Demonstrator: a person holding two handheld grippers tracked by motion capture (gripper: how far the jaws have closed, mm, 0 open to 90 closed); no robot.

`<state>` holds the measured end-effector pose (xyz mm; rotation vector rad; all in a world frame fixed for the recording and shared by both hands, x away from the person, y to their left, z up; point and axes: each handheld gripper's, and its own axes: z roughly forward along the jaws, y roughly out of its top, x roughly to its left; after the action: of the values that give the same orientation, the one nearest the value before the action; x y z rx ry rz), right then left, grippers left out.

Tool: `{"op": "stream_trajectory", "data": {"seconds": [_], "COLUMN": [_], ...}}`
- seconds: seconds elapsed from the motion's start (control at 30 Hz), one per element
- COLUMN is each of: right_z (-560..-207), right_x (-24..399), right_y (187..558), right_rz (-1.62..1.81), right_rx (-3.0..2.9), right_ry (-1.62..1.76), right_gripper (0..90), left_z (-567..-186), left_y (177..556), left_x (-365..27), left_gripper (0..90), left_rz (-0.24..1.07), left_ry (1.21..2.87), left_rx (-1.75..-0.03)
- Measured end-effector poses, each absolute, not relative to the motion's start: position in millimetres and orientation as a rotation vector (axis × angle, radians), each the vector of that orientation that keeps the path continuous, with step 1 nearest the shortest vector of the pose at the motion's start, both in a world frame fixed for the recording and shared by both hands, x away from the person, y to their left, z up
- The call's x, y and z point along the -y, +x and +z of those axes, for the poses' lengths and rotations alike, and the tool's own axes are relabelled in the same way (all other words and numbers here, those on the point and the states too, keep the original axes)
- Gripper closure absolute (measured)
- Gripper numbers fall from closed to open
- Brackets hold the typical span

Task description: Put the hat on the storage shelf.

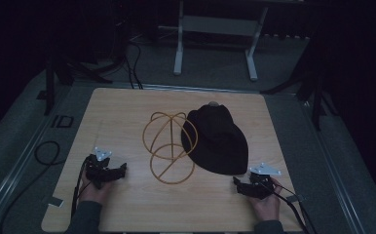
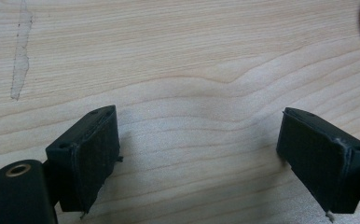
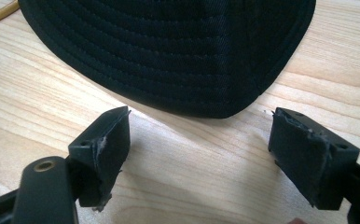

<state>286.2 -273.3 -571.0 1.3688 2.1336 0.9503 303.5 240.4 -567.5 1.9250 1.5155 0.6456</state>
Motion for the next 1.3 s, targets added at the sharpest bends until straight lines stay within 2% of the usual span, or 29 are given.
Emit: {"op": "stream_trajectory", "data": {"seconds": [0.57,0.87,1.3], "right_z": [-569,-564,-551], "right_x": [275,282,292], "right_y": [287,290,290], "right_rz": [0.942,0.927,0.884], "right_rx": [-2.162,-2.245,-2.325], "right_ry": [1.36,1.313,1.26], "right_gripper": [20.9,30.4,31.2], "left_z": [-568,-568,-568], "left_y": [304,304,304], "left_x": [-240,-240,-240], "left_gripper": [13.5,13.5,13.5], "left_rz": [0.646,0.645,0.646], "left_ry": [1.925,1.925,1.924], "left_rx": [-1.515,-1.515,-1.516]}}
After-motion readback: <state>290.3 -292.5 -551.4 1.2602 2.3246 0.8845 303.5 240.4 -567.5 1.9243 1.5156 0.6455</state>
